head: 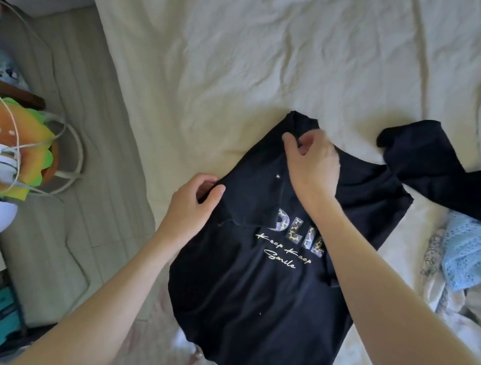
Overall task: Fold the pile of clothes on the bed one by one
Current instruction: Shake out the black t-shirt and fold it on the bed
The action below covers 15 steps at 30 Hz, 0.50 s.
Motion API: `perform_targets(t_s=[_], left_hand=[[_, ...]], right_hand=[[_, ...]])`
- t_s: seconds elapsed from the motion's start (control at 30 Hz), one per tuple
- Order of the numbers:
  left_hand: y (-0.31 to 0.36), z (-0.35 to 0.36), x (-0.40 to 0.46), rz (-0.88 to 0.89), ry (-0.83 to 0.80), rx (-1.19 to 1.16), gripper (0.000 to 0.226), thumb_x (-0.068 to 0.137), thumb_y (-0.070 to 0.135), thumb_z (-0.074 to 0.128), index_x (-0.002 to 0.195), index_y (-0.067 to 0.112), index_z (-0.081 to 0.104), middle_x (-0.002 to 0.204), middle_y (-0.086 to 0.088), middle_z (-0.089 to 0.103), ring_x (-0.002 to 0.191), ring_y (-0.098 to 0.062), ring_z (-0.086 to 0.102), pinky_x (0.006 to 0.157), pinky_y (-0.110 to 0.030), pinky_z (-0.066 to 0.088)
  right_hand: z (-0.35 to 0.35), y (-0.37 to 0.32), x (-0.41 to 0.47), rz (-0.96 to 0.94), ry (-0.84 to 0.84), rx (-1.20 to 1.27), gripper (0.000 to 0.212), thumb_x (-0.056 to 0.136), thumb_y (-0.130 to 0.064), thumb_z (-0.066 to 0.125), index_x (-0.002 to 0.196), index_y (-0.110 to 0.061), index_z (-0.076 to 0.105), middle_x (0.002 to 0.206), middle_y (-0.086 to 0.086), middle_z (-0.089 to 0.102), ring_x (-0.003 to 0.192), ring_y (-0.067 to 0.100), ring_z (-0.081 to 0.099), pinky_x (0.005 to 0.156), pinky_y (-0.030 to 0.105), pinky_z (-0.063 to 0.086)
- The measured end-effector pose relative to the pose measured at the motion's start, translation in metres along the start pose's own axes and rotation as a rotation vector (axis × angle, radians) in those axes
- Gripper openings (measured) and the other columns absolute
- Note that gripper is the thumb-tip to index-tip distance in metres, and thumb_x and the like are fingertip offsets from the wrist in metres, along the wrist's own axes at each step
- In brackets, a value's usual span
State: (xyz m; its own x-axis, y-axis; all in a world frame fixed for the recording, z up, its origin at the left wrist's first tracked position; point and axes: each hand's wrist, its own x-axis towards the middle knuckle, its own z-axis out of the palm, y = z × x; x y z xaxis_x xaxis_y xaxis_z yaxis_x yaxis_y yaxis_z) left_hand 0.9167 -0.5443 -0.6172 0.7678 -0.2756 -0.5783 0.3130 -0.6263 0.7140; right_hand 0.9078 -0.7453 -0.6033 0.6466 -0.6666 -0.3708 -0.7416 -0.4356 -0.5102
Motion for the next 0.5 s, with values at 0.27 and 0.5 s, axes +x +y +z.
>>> perform_targets(t_s=[0.27, 0.5], left_hand=[[0.0, -0.013, 0.007, -0.08, -0.185, -0.059, 0.017, 0.09, 0.038, 0.058, 0.101, 0.026, 0.062, 0.085, 0.017, 0.06, 0.075, 0.014, 0.054, 0.066, 0.002, 0.037], [-0.017, -0.014, 0.005, -0.015, -0.12, 0.187, 0.01, 0.092, 0.032, 0.057, 0.096, 0.023, 0.056, 0.083, 0.016, 0.059, 0.078, -0.001, 0.057, 0.063, -0.005, 0.04]], right_hand=[[0.011, -0.017, 0.033, 0.417, -0.272, 0.45, 0.041, 0.082, -0.009, 0.068, 0.121, -0.008, 0.058, 0.094, 0.0, 0.057, 0.093, 0.017, 0.054, 0.079, 0.026, 0.049], [0.013, -0.029, 0.035, 0.172, -0.125, 0.382, 0.031, 0.09, -0.016, 0.059, 0.121, -0.013, 0.055, 0.093, -0.006, 0.058, 0.091, 0.012, 0.055, 0.068, 0.012, 0.041]])
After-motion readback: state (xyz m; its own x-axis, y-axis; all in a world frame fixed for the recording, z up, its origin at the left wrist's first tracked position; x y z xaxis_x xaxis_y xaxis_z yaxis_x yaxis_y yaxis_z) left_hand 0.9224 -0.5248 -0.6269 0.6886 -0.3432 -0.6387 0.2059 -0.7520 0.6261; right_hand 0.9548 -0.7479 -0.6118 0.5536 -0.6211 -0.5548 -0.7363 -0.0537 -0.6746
